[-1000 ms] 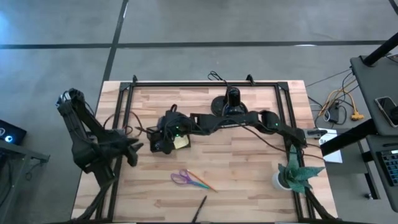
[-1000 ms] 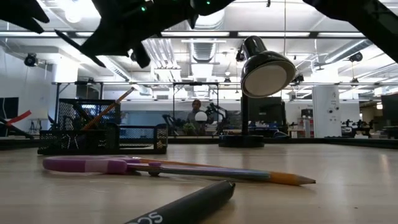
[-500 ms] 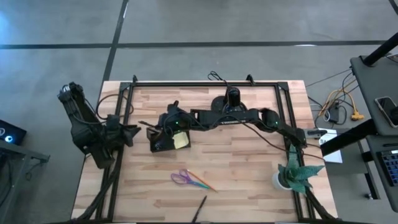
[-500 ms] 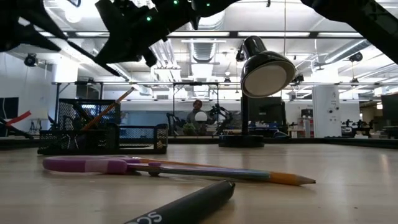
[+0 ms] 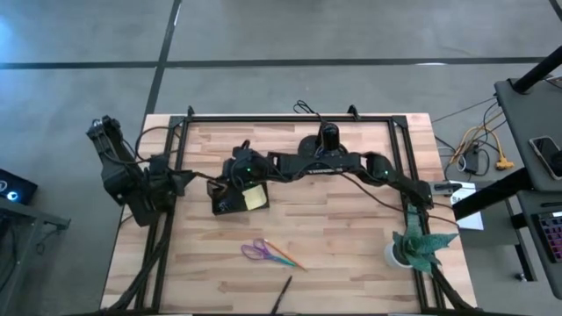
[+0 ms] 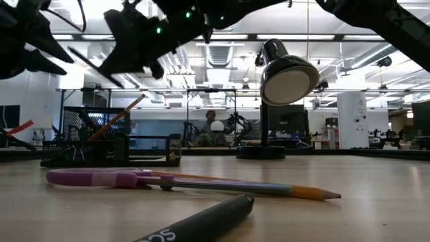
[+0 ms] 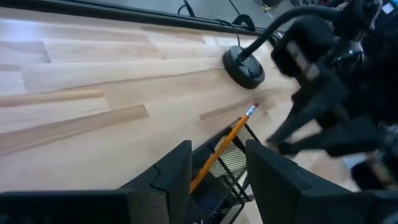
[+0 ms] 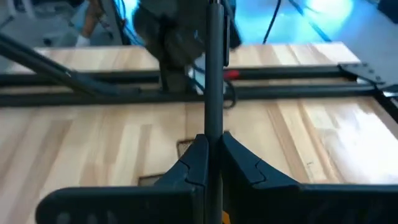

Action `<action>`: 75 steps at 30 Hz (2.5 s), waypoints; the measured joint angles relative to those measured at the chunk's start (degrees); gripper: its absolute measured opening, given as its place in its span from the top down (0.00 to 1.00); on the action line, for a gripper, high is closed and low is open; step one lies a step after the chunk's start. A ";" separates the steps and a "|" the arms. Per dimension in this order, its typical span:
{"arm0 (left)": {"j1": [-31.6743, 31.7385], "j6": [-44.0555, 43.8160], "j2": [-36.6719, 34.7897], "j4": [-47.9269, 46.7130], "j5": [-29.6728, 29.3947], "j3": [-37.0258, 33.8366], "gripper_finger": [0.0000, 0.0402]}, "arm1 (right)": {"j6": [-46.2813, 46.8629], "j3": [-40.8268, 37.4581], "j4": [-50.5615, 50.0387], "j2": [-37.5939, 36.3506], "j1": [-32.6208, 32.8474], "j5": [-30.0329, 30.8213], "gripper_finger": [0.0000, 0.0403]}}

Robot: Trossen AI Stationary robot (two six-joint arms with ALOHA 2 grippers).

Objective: Pick and place office supplies into organizer
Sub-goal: Put the top black pen into the black desk organizer, then put the yellow pencil into the black desk organizer

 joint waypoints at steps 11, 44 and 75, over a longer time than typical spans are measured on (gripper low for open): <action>0.45 0.13 -3.20 3.41 -1.49 -4.23 0.67 | -4.32 -0.25 1.77 1.34 -0.89 0.13 0.97; 3.81 1.64 2.49 13.62 -2.69 -7.72 0.67 | -6.89 -5.77 8.13 4.05 -1.36 -1.77 0.77; 3.72 47.97 15.82 53.20 2.38 2.40 0.67 | 13.69 -6.00 -46.67 -3.84 17.57 -4.47 0.56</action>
